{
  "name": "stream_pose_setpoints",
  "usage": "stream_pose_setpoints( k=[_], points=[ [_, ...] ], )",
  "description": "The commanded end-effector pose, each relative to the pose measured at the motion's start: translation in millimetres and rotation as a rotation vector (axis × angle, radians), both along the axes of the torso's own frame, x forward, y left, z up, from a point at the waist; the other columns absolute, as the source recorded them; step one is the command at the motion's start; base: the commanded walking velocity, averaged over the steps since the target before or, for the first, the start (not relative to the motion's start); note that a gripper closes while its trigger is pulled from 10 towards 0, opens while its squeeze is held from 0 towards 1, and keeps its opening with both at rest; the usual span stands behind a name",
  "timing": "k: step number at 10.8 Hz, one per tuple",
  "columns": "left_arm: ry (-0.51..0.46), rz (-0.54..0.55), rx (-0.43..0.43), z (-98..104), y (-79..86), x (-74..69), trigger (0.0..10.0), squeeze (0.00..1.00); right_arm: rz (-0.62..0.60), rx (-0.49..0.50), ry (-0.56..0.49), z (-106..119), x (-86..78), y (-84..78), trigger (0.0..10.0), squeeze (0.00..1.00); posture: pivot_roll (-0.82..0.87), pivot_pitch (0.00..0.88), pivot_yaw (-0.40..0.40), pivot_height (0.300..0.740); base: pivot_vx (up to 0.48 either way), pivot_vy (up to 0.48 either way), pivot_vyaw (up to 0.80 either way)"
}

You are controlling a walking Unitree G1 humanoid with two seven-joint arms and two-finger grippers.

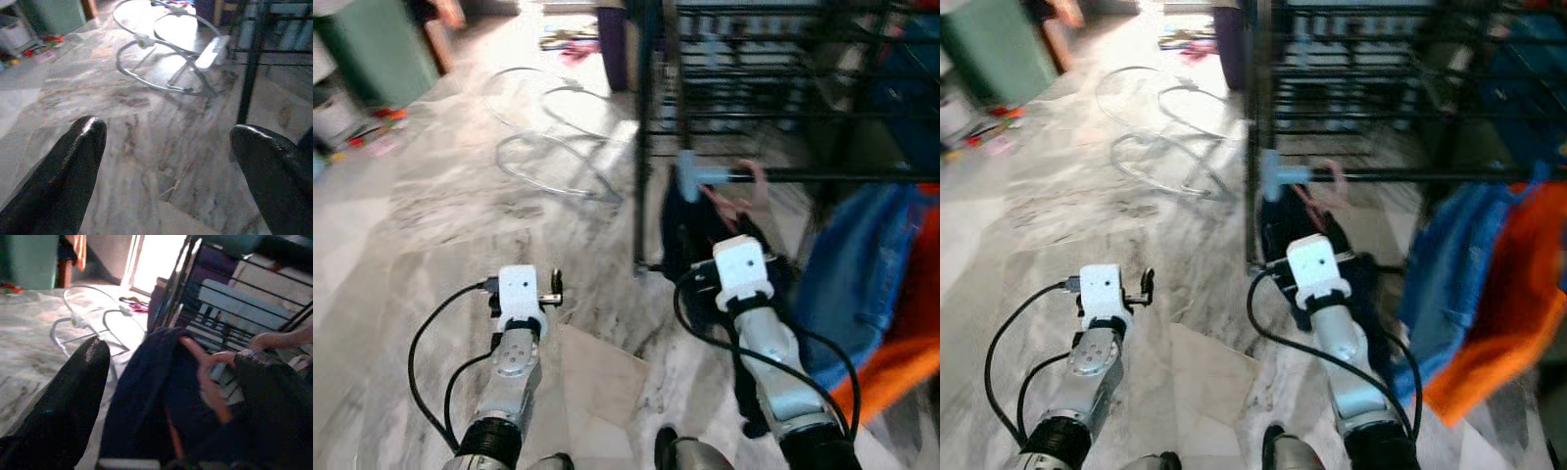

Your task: Hang hanger

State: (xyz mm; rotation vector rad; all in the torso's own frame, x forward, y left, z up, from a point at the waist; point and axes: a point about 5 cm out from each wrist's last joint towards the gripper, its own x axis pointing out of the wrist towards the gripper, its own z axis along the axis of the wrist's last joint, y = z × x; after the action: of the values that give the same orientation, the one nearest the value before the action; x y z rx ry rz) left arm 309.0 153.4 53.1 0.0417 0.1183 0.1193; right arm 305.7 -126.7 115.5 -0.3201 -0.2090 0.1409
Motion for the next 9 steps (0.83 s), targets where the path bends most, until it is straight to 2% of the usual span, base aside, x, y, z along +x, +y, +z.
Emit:
stream_pose_setpoints(
  k=[1,3,4,6,9],
  points=[
    [-0.001,0.017,0.011,0,3.5,-2.8,10.0,0.00,-0.013,0.008,0.024,-9,-4.5,-2.3,10.0,0.00,-0.08,0.157,-0.004,0.740,0.000,0.000,0.00],
    [0.016,-0.009,0.023,-2,-0.4,-3.2,10.0,0.00,-0.024,-0.007,0.002,-10,-9.6,-0.8,10.0,0.00,-0.12,0.164,0.030,0.740,0.000,0.000,0.00],
    [0.025,-0.052,0.025,-2,-9.8,-0.5,10.0,0.00,-0.033,-0.010,0.008,-14,-13.1,-4.1,10.0,0.00,-0.13,0.164,0.041,0.740,-0.270,0.000,0.00],
    [0.043,-0.077,0.026,-5,-16.1,0.2,10.0,0.00,-0.032,-0.005,0.043,-20,-13.5,-6.7,10.0,0.00,-0.16,0.165,0.047,0.740,-0.336,0.000,0.00],
    [0.066,-0.073,0.029,-11,-14.1,-1.8,10.0,0.00,-0.040,0.009,0.137,-40,-19.7,-11.8,10.0,0.00,-0.16,0.163,0.039,0.740,-0.351,0.000,0.00]
  ],
)
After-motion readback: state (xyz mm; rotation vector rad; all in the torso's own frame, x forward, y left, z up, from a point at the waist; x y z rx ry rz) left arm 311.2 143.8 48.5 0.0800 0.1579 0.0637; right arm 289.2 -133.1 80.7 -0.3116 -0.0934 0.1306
